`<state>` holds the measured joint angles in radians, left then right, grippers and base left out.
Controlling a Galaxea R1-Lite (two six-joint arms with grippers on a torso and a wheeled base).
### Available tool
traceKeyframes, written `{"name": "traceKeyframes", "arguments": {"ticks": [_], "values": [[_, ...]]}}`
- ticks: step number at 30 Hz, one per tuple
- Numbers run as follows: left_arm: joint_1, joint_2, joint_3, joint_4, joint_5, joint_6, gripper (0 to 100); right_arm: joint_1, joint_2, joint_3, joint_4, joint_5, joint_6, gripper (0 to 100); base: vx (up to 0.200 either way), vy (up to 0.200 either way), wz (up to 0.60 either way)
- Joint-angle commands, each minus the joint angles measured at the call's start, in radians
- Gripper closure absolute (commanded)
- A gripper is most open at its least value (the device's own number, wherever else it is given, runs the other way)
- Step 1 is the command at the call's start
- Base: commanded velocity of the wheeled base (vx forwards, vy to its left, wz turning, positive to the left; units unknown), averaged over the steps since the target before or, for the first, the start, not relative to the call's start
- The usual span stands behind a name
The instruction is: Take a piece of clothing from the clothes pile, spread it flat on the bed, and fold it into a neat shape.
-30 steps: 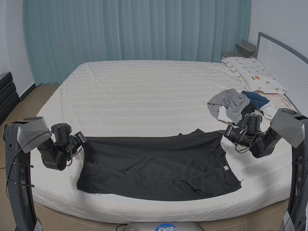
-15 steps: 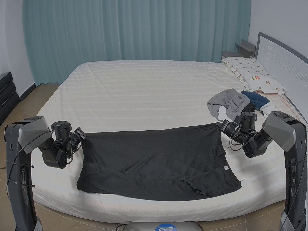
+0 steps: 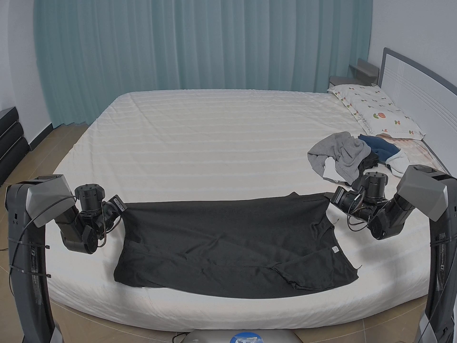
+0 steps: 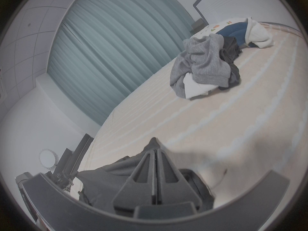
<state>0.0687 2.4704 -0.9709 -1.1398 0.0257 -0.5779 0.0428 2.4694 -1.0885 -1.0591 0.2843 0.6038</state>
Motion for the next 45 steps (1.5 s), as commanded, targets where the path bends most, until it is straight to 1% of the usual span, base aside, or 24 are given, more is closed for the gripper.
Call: {"name": "traceKeyframes", "arguments": {"ticks": [1, 2, 3, 4, 5, 6, 9, 10, 12, 14, 15, 17, 21, 23, 24, 26, 35, 36, 40, 43, 45], "values": [[0.010, -0.019, 0.041, -0.003, -0.001, 0.036, 100, -0.018, -0.095, 0.136, -0.001, 0.056, -0.022, 100, 0.000, 0.000, 0.00], [0.010, -0.021, 0.057, -0.005, -0.003, 0.052, 100, -0.023, -0.099, 0.160, -0.001, 0.061, -0.042, 100, 0.000, 0.000, 0.00], [0.010, -0.021, 0.057, -0.005, -0.003, 0.052, 100, -0.023, -0.099, 0.160, -0.001, 0.061, -0.042, 100, 0.000, 0.000, 0.00], [0.011, -0.025, 0.084, -0.012, -0.003, 0.085, 100, -0.032, -0.101, 0.203, -0.002, 0.073, -0.088, 100, 0.000, 0.000, 0.00], [0.011, -0.025, 0.086, -0.014, -0.003, 0.089, 100, -0.032, -0.101, 0.205, -0.002, 0.075, -0.095, 100, 0.000, 0.000, 0.00], [0.011, -0.034, 0.123, -0.035, -0.003, 0.110, 100, -0.038, -0.102, 0.246, -0.002, 0.090, -0.134, 100, 0.000, 0.000, 0.00], [0.010, -0.038, 0.189, -0.077, -0.003, 0.139, 100, -0.040, -0.104, 0.299, -0.005, 0.099, -0.174, 100, 0.000, 0.000, 0.00], [0.010, -0.038, 0.189, -0.077, -0.003, 0.139, 100, -0.040, -0.104, 0.299, -0.005, 0.099, -0.174, 100, 0.000, 0.000, 0.00], [0.006, -0.030, 0.256, -0.110, -0.001, 0.196, 100, -0.038, -0.102, 0.340, -0.005, 0.099, -0.217, 100, 0.000, 0.000, 0.00], [0.006, -0.030, 0.261, -0.112, -0.001, 0.199, 100, -0.038, -0.102, 0.343, -0.005, 0.099, -0.220, 100, 0.000, 0.000, 0.00], [0.002, -0.024, 0.337, -0.169, -0.001, 0.239, 100, -0.038, -0.096, 0.392, -0.015, 0.099, -0.274, 100, 0.000, 0.000, 0.00], [-0.001, -0.010, 0.368, -0.207, -0.001, 0.245, 100, -0.038, -0.093, 0.423, -0.035, 0.098, -0.297, 100, 0.000, 0.000, 0.00], [-0.006, 0.028, 0.429, -0.285, 0.000, 0.247, 100, -0.038, -0.099, 0.480, -0.055, 0.095, -0.314, 100, 0.000, 0.000, 0.00], [-0.009, 0.036, 0.442, -0.301, 0.000, 0.247, 100, -0.038, -0.096, 0.484, -0.055, 0.092, -0.315, 100, 0.000, 0.000, 0.00], [-0.015, 0.051, 0.469, -0.337, -0.001, 0.245, 100, -0.040, -0.087, 0.490, -0.058, 0.089, -0.317, 100, 0.000, 0.000, 0.00], [-0.018, 0.061, 0.485, -0.370, -0.001, 0.245, 100, -0.040, -0.081, 0.490, -0.059, 0.090, -0.312, 100, 0.000, 0.000, 0.00], [-0.024, 0.062, 0.557, -0.429, 0.000, 0.245, 100, -0.040, -0.078, 0.506, -0.067, 0.090, -0.312, 100, 0.000, 0.000, 0.00], [-0.024, 0.061, 0.558, -0.429, -0.001, 0.245, 0, -0.040, -0.078, 0.504, -0.068, 0.090, -0.311, 0, 0.000, 0.000, 0.00], [-0.024, 0.058, 0.563, -0.429, 0.000, 0.242, 0, -0.040, -0.089, 0.503, -0.076, 0.095, -0.300, 0, 0.000, 0.000, 0.00], [-0.023, 0.033, 0.580, -0.429, -0.001, 0.236, 0, -0.041, -0.125, 0.504, -0.097, 0.098, -0.248, 0, 0.000, 0.000, 0.00], [-0.021, 0.005, 0.595, -0.429, -0.003, 0.234, 0, -0.040, -0.153, 0.493, -0.102, 0.099, -0.185, 0, 0.000, 0.000, 0.00]]}}
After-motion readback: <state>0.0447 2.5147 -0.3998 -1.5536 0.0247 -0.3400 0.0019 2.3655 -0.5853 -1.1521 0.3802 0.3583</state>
